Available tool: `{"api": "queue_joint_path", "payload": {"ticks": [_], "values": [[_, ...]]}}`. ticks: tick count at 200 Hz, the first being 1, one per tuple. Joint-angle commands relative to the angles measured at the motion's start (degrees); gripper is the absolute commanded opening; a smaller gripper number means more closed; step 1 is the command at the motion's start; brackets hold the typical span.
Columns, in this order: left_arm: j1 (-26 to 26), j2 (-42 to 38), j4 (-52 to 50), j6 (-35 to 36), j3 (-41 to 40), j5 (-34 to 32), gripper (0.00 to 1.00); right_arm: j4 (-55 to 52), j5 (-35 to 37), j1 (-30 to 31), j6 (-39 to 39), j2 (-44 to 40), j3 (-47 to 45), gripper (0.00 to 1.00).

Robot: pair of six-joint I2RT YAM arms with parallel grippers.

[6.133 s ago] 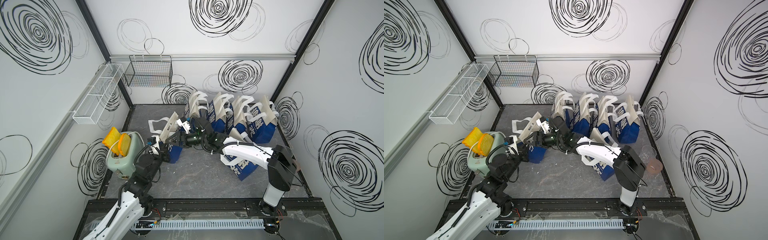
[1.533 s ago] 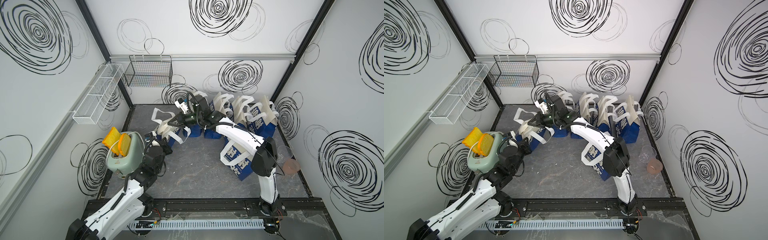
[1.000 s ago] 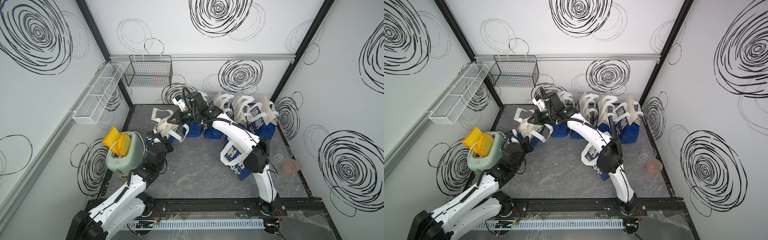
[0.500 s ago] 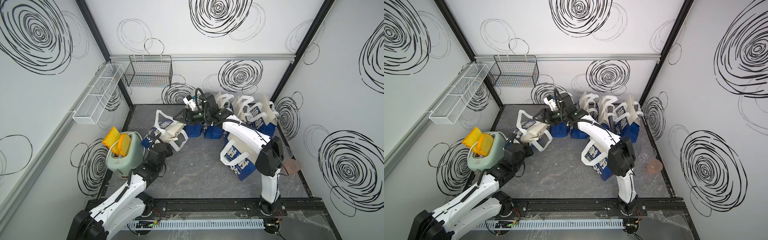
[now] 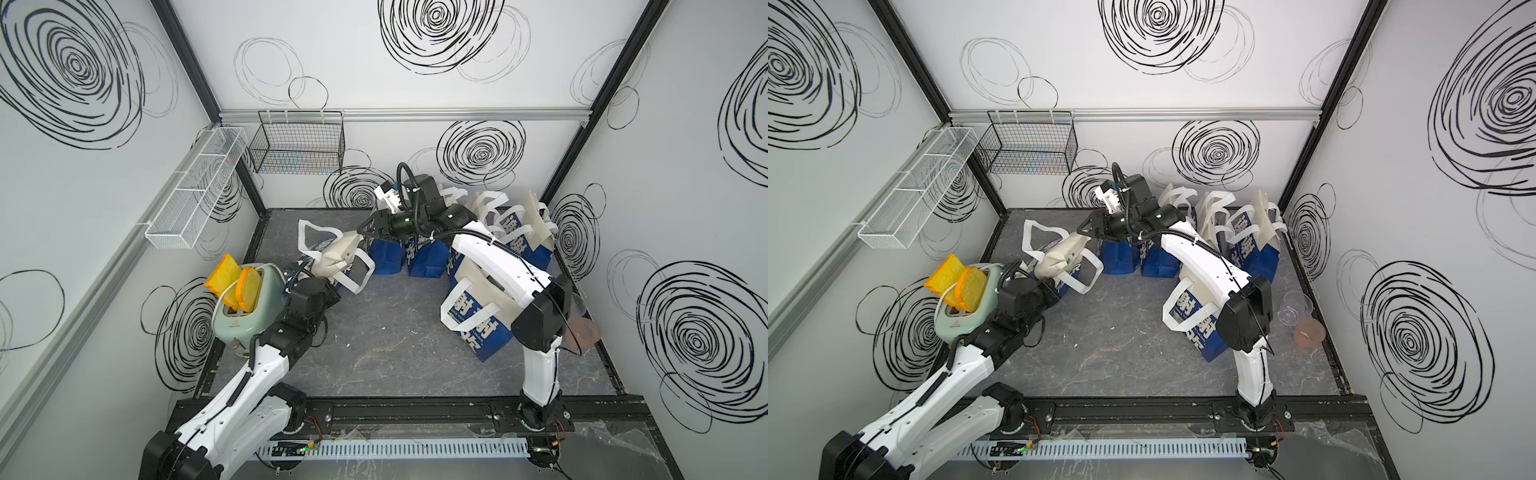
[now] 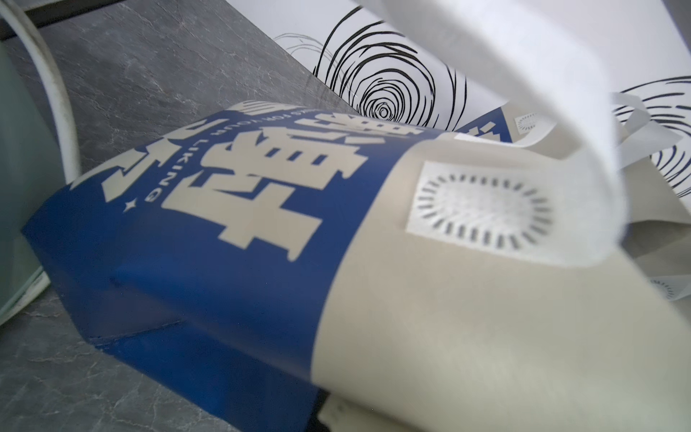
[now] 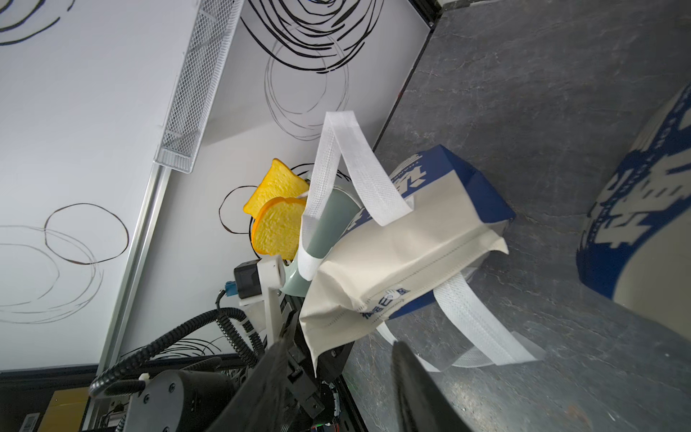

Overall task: Open the takeout bag
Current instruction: Open the takeout bag at the center of the board.

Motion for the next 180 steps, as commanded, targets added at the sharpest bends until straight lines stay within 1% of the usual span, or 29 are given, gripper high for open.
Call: {"api": "queue_joint_path", "payload": {"ticks": [1, 17, 35, 71, 91, 106, 139, 163, 180], "values": [[0.73, -0.98, -2.97, -6.38, 0.97, 2.71, 0.0, 0.75, -4.48, 0.04, 2.11, 0.74, -1.29, 0.51], [1.43, -1.99, -1.99, -8.54, 0.61, 3.95, 0.0, 5.44, -7.38, 0.11, 6.18, 0.28, -3.62, 0.52], [2.3, -2.89, -1.36, -10.48, 0.78, 5.27, 0.0, 8.24, -9.36, 0.42, 8.92, 0.58, -3.7, 0.53], [3.57, -3.46, -0.56, -12.76, 1.2, 7.72, 0.0, 6.67, -10.05, 0.9, 9.01, 2.27, -0.12, 0.53], [3.77, -4.06, 0.57, -14.16, 0.25, 8.45, 0.0, 6.74, -10.64, 1.17, 9.48, 2.73, 0.08, 0.54], [3.8, -4.84, 2.61, -15.24, -0.9, 9.01, 0.0, 7.92, -12.11, 1.67, 11.29, 3.11, -0.2, 0.55], [4.09, -5.63, 5.59, -17.14, -2.37, 9.78, 0.0, 18.17, -15.9, 3.58, 21.41, 2.85, -5.55, 0.57], [4.1, -5.31, 5.6, -16.24, -2.29, 9.9, 0.0, 27.85, -16.9, 4.76, 30.59, 2.07, -11.44, 0.6], [3.98, -5.22, 5.46, -15.5, -2.37, 9.85, 0.0, 30.71, -16.9, 5.19, 35.08, 1.97, -14.35, 0.63]]}}
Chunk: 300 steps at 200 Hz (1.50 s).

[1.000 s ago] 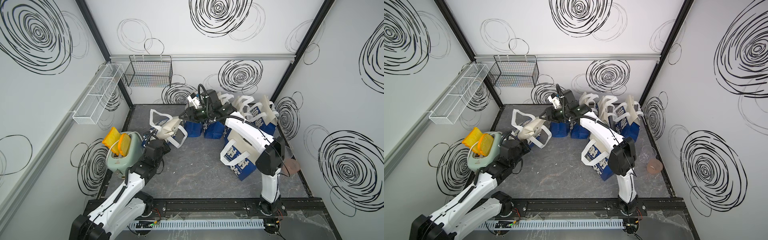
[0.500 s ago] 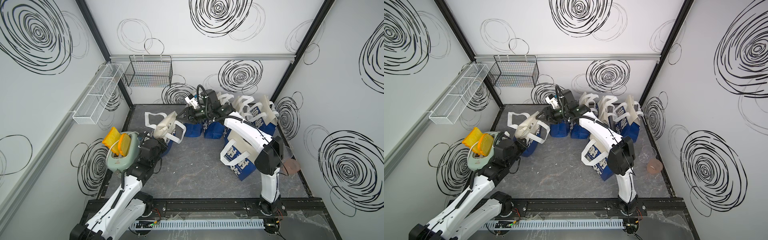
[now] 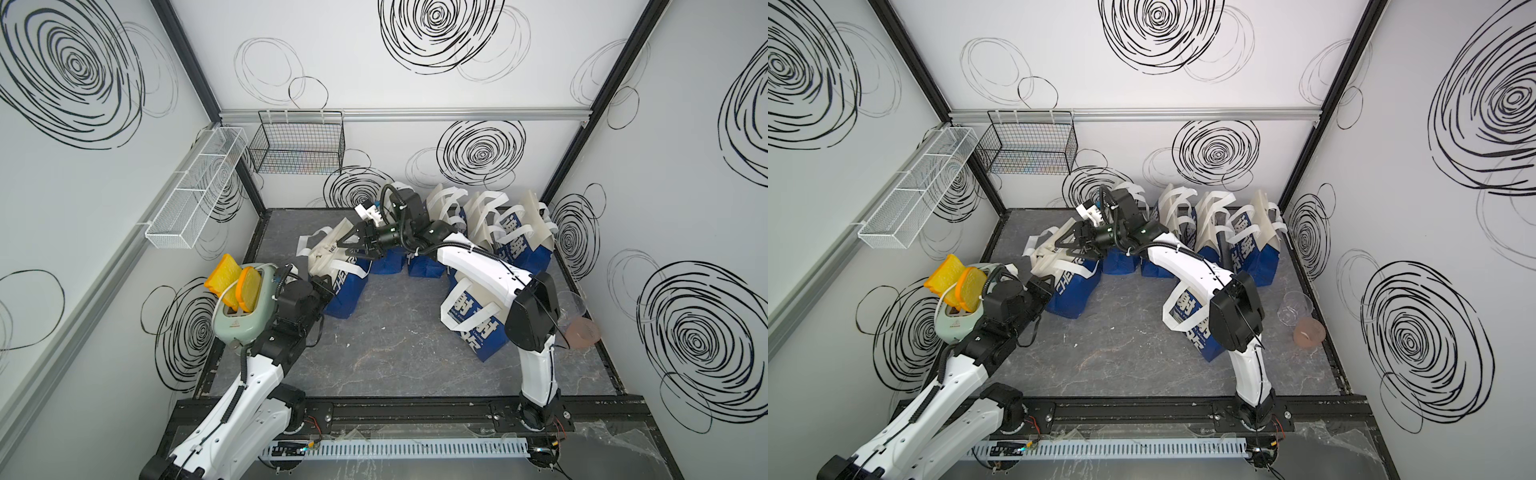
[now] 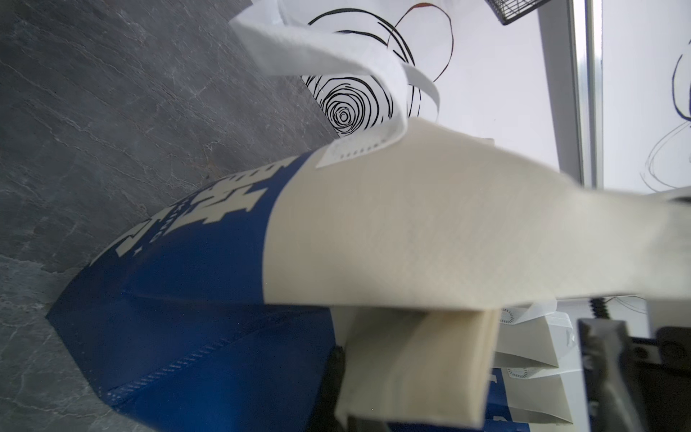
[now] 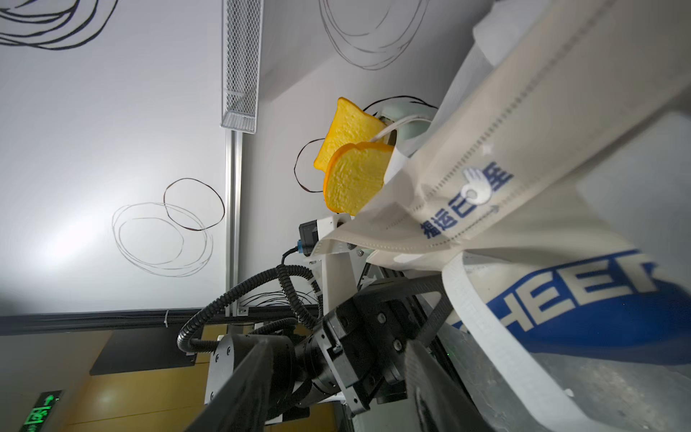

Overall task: Open the takeout bag
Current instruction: Open the takeout bag at the center of the board.

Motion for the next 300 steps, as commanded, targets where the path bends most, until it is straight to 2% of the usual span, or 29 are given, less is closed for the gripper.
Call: {"api": "queue_joint_path", "payload": {"ticks": [1, 34, 66, 110, 153, 239, 300], "values": [[0.24, -0.02, 2.15, -0.78, -0.97, 0.41, 0.0, 9.39, -2.19, 0.92, 11.4, -0.32, -3.61, 0.63], [0.12, -0.46, 2.42, 0.86, -1.46, -0.07, 0.0, 16.32, -2.42, 0.58, 19.82, -0.37, -7.73, 0.66], [-0.26, -0.28, 2.15, 3.48, -1.31, -0.68, 0.0, 18.29, -2.79, -0.01, 25.86, 0.16, -6.83, 0.68], [-1.27, -0.28, 5.11, 6.35, -2.59, -2.21, 0.0, 21.16, -3.14, -0.11, 39.74, -0.71, -10.09, 0.54], [-3.1, -0.56, 10.33, 9.56, -4.92, -4.45, 0.0, 25.39, -4.2, 0.39, 46.38, 0.06, -10.39, 0.54], [-5.6, -1.86, 14.12, 12.45, -8.5, -6.67, 0.0, 20.14, -3.29, 0.49, 48.94, 3.36, -4.12, 0.54], [-7.49, -1.97, 13.71, 14.53, -8.34, -8.29, 0.0, 17.85, -2.76, 1.17, 49.52, 6.04, -1.93, 0.47]]}}
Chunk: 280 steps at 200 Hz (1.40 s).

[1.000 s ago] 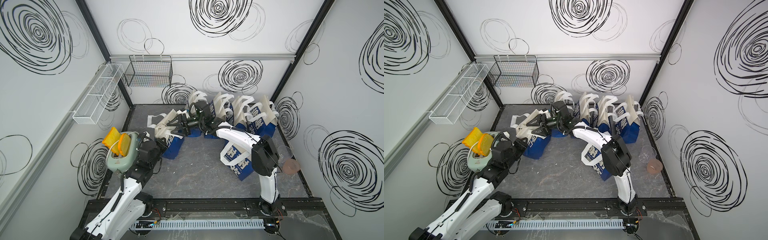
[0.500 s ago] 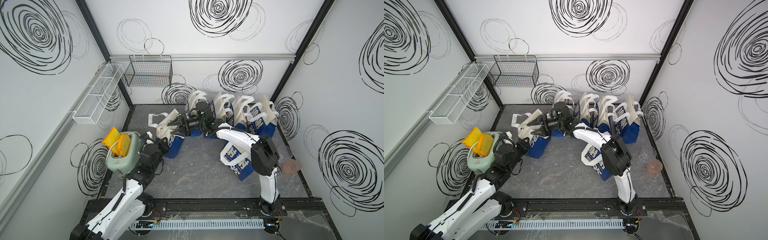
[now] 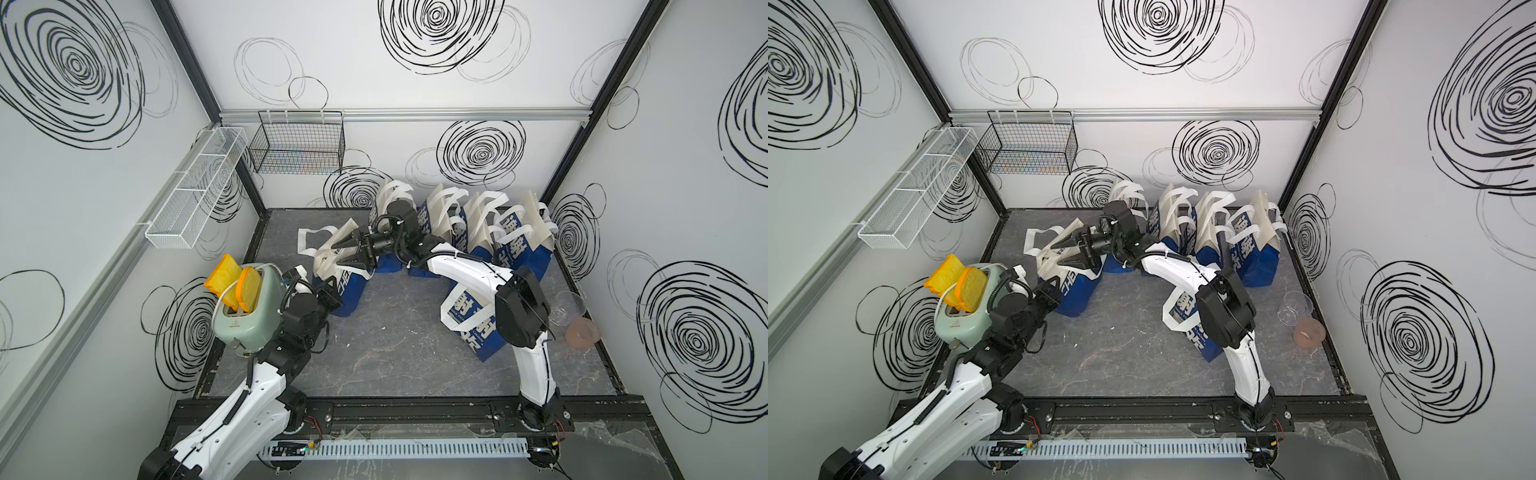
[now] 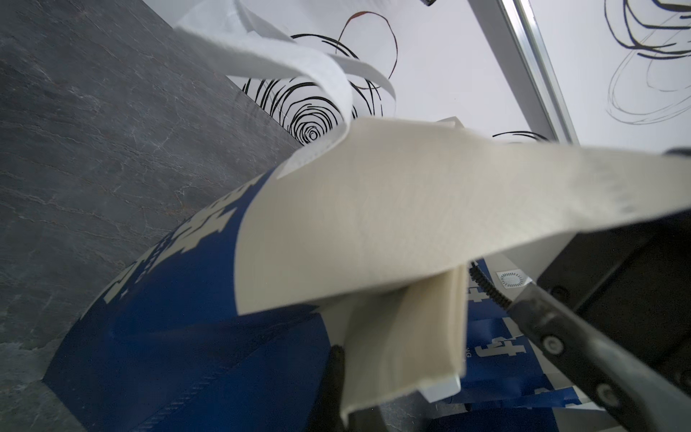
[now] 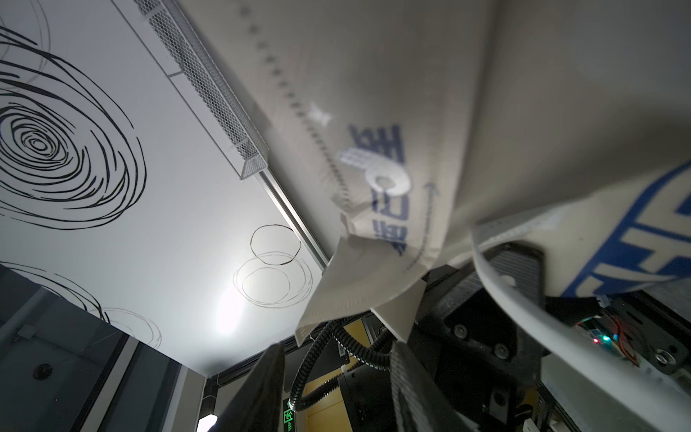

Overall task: Open the takeout bag
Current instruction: Open the takeout bag at the center of the board.

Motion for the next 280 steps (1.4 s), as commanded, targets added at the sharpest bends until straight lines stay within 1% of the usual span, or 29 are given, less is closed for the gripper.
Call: {"api": "queue_joint_path", "payload": {"ticks": [1, 13, 26, 45, 62, 86, 100, 123, 136, 154, 192, 216, 230, 236, 245, 280], "values": [[-1.15, -0.06, 0.42, 1.85, -0.52, -2.11, 0.0, -1.86, 2.11, 0.74, 4.65, 2.02, 2.94, 0.47], [-1.74, -0.05, 0.08, 2.52, -0.27, -2.75, 0.0, -2.33, 1.97, 1.01, 4.59, 2.77, 3.8, 0.46], [-2.34, 0.04, -0.07, 3.29, -0.08, -3.35, 0.0, -2.66, 2.26, 1.25, 4.59, 3.27, 3.92, 0.42], [-3.0, -0.13, -0.55, 3.91, 0.1, -3.94, 0.0, -2.87, 3.35, 1.15, 4.26, 3.39, 3.41, 0.34], [-3.44, -0.62, -0.83, 4.35, 0.1, -4.45, 0.0, -2.84, 3.77, 1.02, 3.88, 3.55, 3.3, 0.31], [-3.95, -1.01, -1.69, 5.42, 0.28, -4.65, 0.0, -1.93, 4.85, 0.85, 3.81, 3.58, 3.34, 0.31], [-4.14, -1.19, -2.19, 5.86, 0.19, -4.73, 0.0, -2.42, 4.87, 0.92, 3.7, 3.91, 4.3, 0.32], [-4.57, -1.37, -2.62, 6.26, 0.1, -5.08, 0.0, -2.85, 4.5, 1.24, 3.62, 4.69, 5.77, 0.38], [-4.76, -1.28, -2.68, 6.55, 0.28, -5.41, 0.0, -3.52, 4.2, 1.37, 3.69, 4.81, 5.94, 0.44], [-4.94, -1.03, -2.58, 6.87, 0.54, -5.52, 0.0, -3.78, 4.78, 1.37, 3.74, 4.06, 4.67, 0.48], [-5.32, -0.5, -2.41, 7.6, 0.55, -5.52, 0.0, -3.8, 6.24, 0.93, 4.08, 3.56, 3.54, 0.47], [-5.62, -0.1, -2.41, 8.2, 0.54, -5.48, 0.0, -3.77, 6.48, 0.93, 4.56, 4.91, 5.74, 0.43], [-5.82, 0.12, -2.4, 8.58, 0.63, -5.52, 0.0, -4.19, 6.65, 1.02, 4.53, 5.49, 6.74, 0.38], [-5.9, 0.2, -2.41, 8.68, 0.68, -5.61, 0.0, -4.21, 6.73, 1.02, 4.51, 5.69, 6.97, 0.35], [-5.97, 0.28, -2.48, 8.92, 0.79, -5.7, 0.0, -4.02, 6.76, 1.1, 4.47, 5.92, 7.15, 0.27], [-6.08, 0.65, -2.85, 9.89, 1.24, -5.85, 0.0, -3.78, 6.94, 1.22, 3.97, 6.07, 6.6, 0.12]]}}
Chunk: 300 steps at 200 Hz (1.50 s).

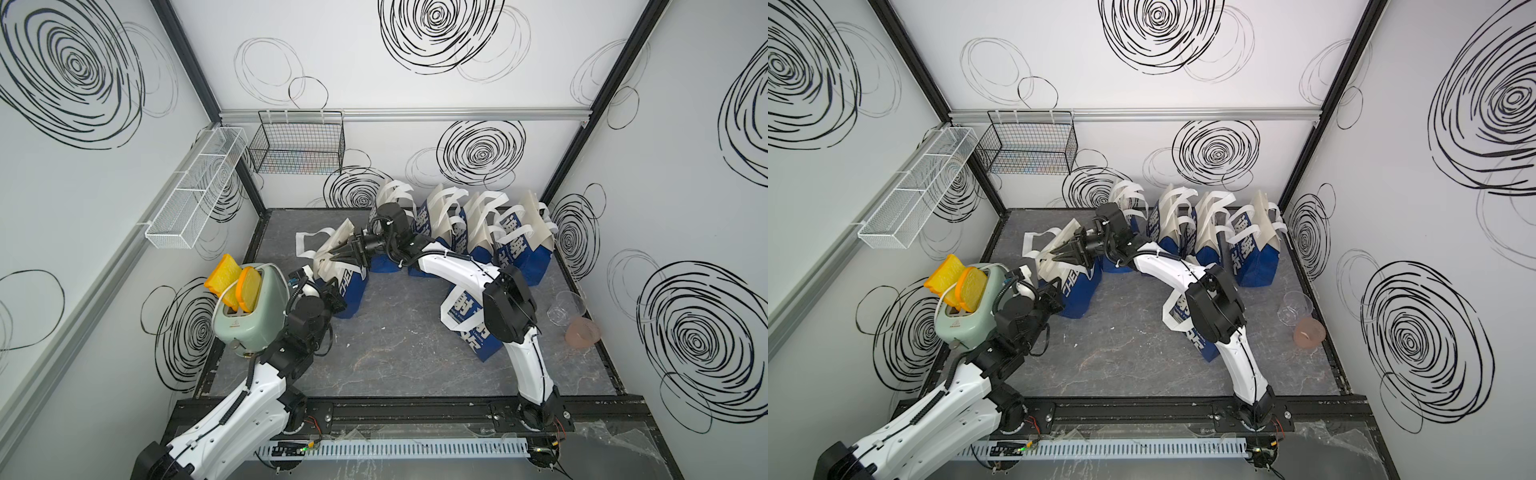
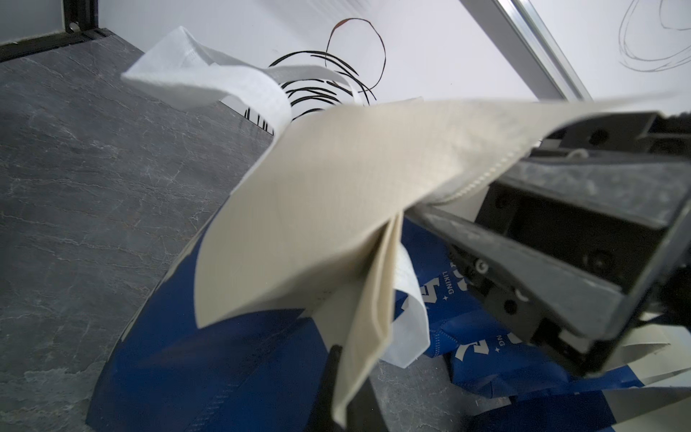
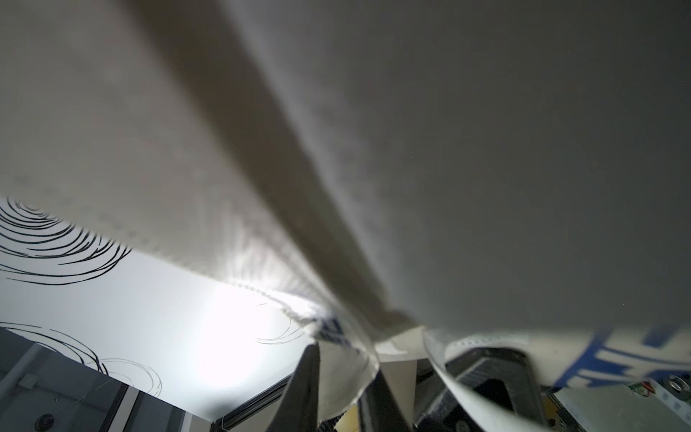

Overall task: Open the takeout bag
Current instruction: Open the takeout bag at the center of the board.

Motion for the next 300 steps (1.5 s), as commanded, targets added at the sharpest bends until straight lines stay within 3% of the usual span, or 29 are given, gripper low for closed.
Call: {"api": "queue_joint_path", "payload": {"ticks": [1, 23, 59, 108, 139, 201, 271, 300], "values": [[-0.84, 0.74, -2.22, 1.56, 0.87, 0.54, 0.0, 0.21, 2.9, 0.49, 3.37, 0.98, 1.15, 0.12], [-0.84, 1.09, -2.31, 2.07, 1.21, 0.55, 0.0, 0.45, 2.8, 0.5, 2.94, 1.24, 0.94, 0.0], [-1.0, 1.95, -3.76, 3.31, 2.26, 0.62, 0.0, -2.1, 3.4, 0.3, -2.04, 2.15, 3.48, 0.0], [-1.01, 3.91, -10.35, 3.15, 4.59, 0.0, 0.0, -19.77, 6.43, -0.68, -23.4, 8.25, 23.54, 0.0], [-0.88, 7.23, -16.53, 2.79, 7.46, -0.12, 0.0, -27.8, 11.45, -1.28, -34.97, 9.77, 31.07, 0.0], [0.3, 17.35, -23.0, 0.92, 12.3, 4.11, 0.0, -33.59, 21.14, -1.11, -57.27, 7.02, 32.61, 0.0], [0.83, 19.72, -26.04, -1.6, 12.12, 3.52, 0.0, -37.41, 29.68, 1.51, -80.72, 3.02, 32.78, 0.0], [0.83, 20.29, -27.61, -1.8, 12.36, 3.06, 0.0, -38.65, 32.54, 2.73, -85.75, 3.15, 35.85, 0.0]]}}
